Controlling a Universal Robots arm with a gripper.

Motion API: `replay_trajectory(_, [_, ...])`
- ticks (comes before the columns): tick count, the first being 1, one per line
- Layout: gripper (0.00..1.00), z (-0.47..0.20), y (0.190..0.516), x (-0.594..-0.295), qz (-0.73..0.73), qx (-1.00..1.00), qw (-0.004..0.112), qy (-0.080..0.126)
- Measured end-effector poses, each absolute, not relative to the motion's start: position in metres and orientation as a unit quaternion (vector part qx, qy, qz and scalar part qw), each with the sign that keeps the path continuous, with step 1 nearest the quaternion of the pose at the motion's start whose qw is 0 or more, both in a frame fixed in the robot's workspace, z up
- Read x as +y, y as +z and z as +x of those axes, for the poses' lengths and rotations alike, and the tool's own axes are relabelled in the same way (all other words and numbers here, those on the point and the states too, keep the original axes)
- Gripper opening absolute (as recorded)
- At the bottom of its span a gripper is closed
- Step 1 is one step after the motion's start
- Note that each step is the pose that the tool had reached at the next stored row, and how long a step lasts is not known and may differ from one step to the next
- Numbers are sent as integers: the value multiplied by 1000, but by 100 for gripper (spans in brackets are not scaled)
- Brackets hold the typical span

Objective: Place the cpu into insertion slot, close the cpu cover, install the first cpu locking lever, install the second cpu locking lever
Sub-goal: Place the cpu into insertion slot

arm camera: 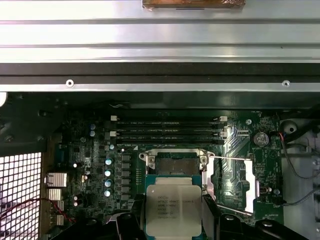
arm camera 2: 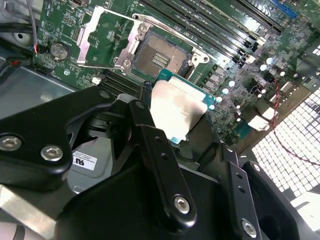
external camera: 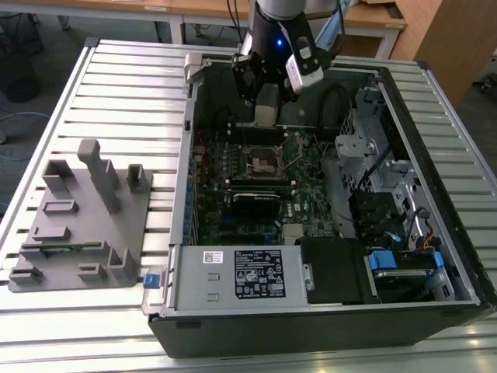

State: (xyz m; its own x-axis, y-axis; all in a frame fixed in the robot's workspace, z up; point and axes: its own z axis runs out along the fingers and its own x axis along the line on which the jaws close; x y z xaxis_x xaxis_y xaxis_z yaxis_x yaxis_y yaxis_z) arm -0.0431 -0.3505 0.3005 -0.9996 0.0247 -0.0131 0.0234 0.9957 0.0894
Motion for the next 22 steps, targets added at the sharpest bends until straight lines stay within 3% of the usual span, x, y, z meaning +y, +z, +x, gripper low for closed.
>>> replay_trajectory(22, [54, -43, 287, -350, 12, 999, 8, 45])
